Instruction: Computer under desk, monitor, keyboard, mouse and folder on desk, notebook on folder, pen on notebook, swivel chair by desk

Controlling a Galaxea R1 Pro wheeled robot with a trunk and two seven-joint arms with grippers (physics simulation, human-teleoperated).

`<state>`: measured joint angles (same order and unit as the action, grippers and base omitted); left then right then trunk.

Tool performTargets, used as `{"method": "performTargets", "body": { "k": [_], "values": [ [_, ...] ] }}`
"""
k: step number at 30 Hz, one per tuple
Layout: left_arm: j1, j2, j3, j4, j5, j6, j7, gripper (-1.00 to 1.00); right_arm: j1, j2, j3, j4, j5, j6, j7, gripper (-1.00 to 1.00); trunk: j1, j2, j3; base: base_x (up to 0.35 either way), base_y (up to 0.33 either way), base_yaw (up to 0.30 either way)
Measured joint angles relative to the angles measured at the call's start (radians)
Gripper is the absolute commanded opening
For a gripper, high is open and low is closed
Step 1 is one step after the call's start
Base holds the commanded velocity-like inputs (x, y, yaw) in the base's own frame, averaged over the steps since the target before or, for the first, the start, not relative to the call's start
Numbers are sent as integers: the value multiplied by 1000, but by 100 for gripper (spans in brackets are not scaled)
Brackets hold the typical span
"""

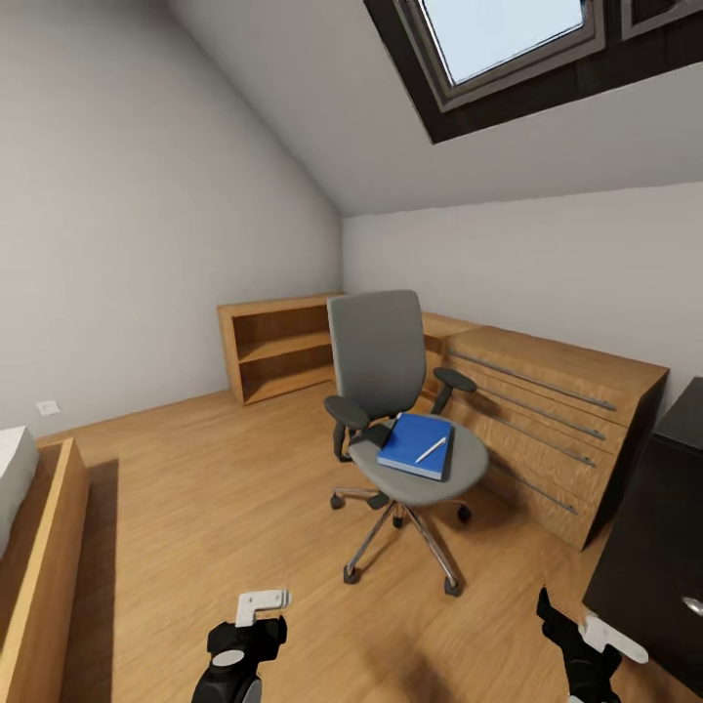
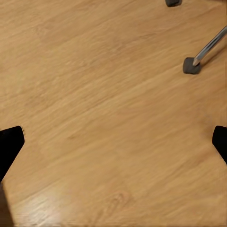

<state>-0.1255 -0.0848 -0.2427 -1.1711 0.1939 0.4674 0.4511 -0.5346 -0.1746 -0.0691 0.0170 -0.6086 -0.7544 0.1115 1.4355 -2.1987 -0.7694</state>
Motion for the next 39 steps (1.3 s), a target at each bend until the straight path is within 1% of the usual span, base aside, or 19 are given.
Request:
{"method": "performTargets", "body": {
  "k": [2,3,6,9,10,16,21,23,24,25,27,32,35,36,39],
  "values": [
    [8,0,-1,31,0,-46,4,100,19,4,0,0,6,-13,-5,100,-8,14,6,0,0,0],
    [14,0,-1,61,1,-105,7,100,39,6,-1,1,9,-21,-8,100,-11,21,9,0,0,0],
    [20,1,-1,114,3,-204,8,100,66,9,1,1,15,-30,-11,100,-23,42,19,0,0,0],
    [23,2,-1,175,4,-289,9,100,83,15,2,1,17,-34,-12,100,-35,63,28,0,0,0],
    [24,3,-1,213,5,-333,9,100,90,19,1,1,18,-37,-13,100,-38,70,31,0,0,0],
    [26,4,0,312,4,-437,10,100,102,24,1,1,18,-51,-14,100,-61,112,50,0,0,0],
    [26,3,0,358,0,-480,12,100,106,29,2,1,20,-54,-14,100,-81,147,66,0,0,0],
    [26,2,-1,379,-1,-489,13,100,107,36,3,1,20,-54,-13,100,-88,161,72,0,0,0],
    [26,1,-2,390,-1,-492,14,100,107,41,3,1,20,-55,-13,100,-92,168,75,0,0,0],
    [27,1,-3,421,-1,-498,16,100,107,61,6,0,23,-56,-13,100,-96,175,78,0,0,0],
    [26,0,-3,435,-2,-500,17,100,107,75,3,0,21,-58,-13,100,-104,189,85,0,0,0],
    [27,0,-3,454,0,-503,17,100,110,104,4,0,31,-61,-13,100,-123,224,100,0,0,0],
    [27,-1,-3,461,1,-503,18,100,115,112,3,0,37,-61,-13,100,-134,245,110,0,0,-24],
    [26,-2,-5,466,0,-503,18,100,123,116,4,0,59,-62,-13,100,-138,252,113,0,0,-92],
    [26,-3,-6,473,0,-504,18,100,124,117,4,0,91,-62,-13,100,-150,273,125,0,0,-136]
  ]
}}
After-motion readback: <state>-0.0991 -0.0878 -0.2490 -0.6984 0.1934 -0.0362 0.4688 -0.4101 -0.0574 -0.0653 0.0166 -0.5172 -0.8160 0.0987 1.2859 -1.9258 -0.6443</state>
